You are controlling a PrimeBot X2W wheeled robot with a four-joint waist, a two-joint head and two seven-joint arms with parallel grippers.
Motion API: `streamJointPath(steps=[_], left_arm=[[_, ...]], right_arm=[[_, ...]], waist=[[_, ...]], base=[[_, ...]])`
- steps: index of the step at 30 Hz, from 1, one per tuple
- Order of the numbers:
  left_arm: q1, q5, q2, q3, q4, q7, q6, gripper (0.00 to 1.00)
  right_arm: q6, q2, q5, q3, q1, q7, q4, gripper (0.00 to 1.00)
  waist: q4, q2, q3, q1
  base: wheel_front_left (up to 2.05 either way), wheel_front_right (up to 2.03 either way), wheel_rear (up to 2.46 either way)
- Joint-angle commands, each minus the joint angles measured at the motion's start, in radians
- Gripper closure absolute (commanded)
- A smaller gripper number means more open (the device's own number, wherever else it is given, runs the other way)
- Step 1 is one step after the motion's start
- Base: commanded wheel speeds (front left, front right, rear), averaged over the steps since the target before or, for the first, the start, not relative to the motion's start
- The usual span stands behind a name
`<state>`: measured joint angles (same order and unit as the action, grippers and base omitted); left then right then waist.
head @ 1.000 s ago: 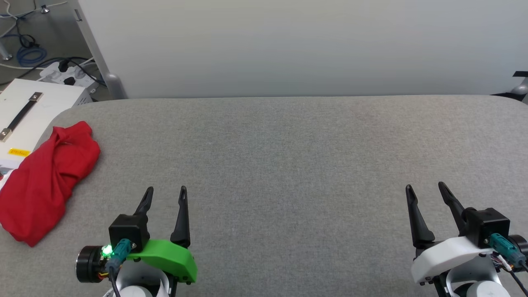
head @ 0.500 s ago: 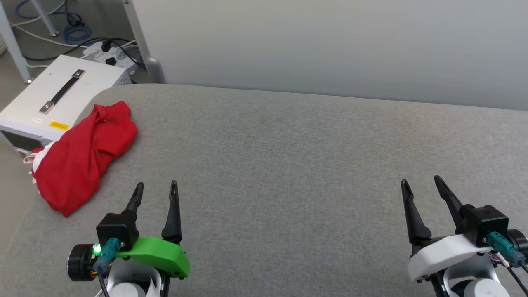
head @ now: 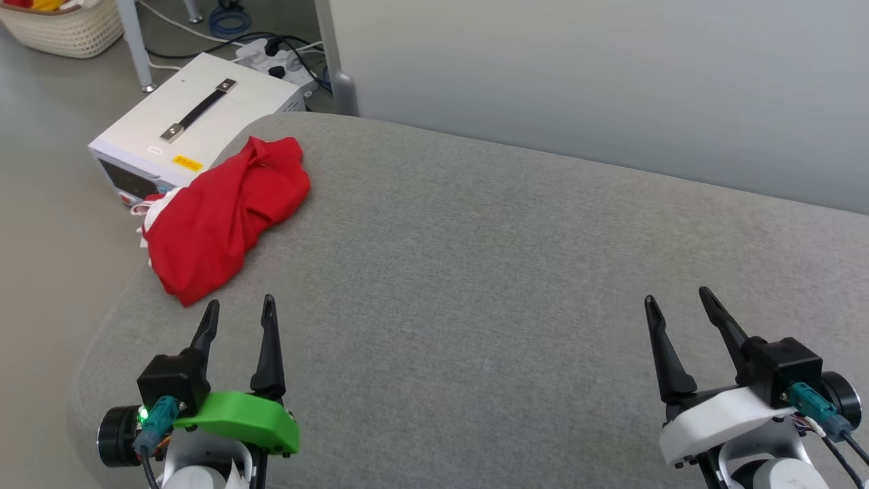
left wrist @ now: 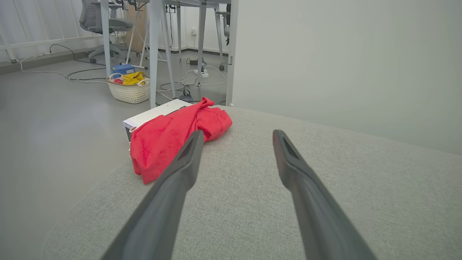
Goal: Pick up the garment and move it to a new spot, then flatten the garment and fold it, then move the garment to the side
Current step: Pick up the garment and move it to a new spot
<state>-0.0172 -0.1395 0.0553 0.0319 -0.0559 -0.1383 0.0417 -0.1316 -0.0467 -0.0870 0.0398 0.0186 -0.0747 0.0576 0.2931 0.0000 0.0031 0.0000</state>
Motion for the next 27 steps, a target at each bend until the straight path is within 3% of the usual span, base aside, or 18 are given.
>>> streamJointPath(steps=[1, 27], left_arm=[[-0.01, -0.009, -0.003, 0.003, -0.004, -0.01, 0.008, 0.0], [-0.04, -0.055, -0.004, 0.027, -0.047, -0.064, 0.024, 0.0]], right_arm=[[0.001, -0.002, 0.006, 0.004, -0.011, -0.007, 0.009, 0.0], [0.001, -0.003, 0.012, 0.041, -0.036, -0.01, 0.054, 0.0]], waist=[[0.042, 0.0, 0.005, 0.0], [0.192, 0.0, 0.037, 0.0]], base=[[0.0, 0.0, 0.0], [0.0, 0.0, 0.0]])
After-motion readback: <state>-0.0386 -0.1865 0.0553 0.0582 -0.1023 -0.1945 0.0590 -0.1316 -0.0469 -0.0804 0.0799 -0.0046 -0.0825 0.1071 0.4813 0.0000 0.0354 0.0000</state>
